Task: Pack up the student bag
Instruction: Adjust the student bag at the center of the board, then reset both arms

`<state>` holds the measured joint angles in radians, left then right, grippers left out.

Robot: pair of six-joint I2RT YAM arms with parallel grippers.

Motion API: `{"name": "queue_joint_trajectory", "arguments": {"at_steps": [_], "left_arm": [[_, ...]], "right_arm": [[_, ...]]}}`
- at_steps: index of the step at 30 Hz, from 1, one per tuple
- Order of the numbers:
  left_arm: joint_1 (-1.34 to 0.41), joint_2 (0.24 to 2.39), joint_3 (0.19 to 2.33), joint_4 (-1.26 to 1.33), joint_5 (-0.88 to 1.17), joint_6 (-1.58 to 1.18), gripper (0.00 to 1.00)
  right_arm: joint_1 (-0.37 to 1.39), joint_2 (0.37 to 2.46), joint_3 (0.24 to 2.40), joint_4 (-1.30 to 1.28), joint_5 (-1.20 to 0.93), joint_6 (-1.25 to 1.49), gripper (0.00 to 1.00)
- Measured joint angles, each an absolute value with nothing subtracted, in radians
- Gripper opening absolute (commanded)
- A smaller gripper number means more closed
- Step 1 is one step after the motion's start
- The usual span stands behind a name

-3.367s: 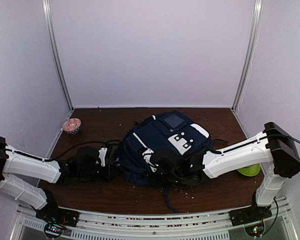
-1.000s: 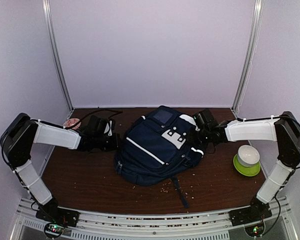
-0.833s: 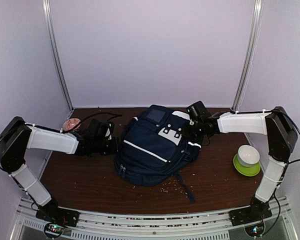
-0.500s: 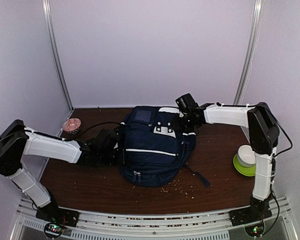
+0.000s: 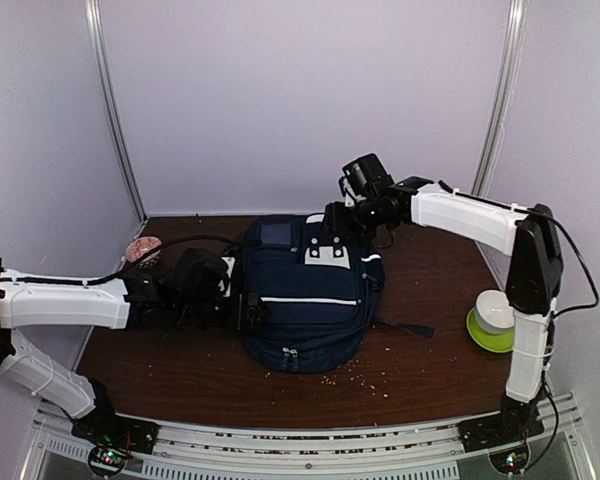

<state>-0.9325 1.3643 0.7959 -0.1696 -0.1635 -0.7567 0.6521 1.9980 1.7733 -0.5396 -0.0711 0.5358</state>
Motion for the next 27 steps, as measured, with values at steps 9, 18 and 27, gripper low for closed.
{"name": "queue_joint_trajectory", "arguments": {"at_steps": [9, 18, 27], "left_arm": [[-0.932, 1.194, 0.780, -0.252, -0.241, -0.699, 0.98], [-0.930, 1.078, 0.706, -0.263, -0.258, -0.677, 0.96], [-0.929, 1.076, 0.725, -0.303, -0.302, -0.688, 0.98]], "right_arm": [[0.707, 1.563, 1.414, -0.366, -0.060, 0.549, 0.67], [0.832, 1.252, 0.699, -0.052, 0.085, 0.637, 0.65], [0.909, 1.257, 0.576, 0.152, 0.185, 0.762, 0.79]]}}
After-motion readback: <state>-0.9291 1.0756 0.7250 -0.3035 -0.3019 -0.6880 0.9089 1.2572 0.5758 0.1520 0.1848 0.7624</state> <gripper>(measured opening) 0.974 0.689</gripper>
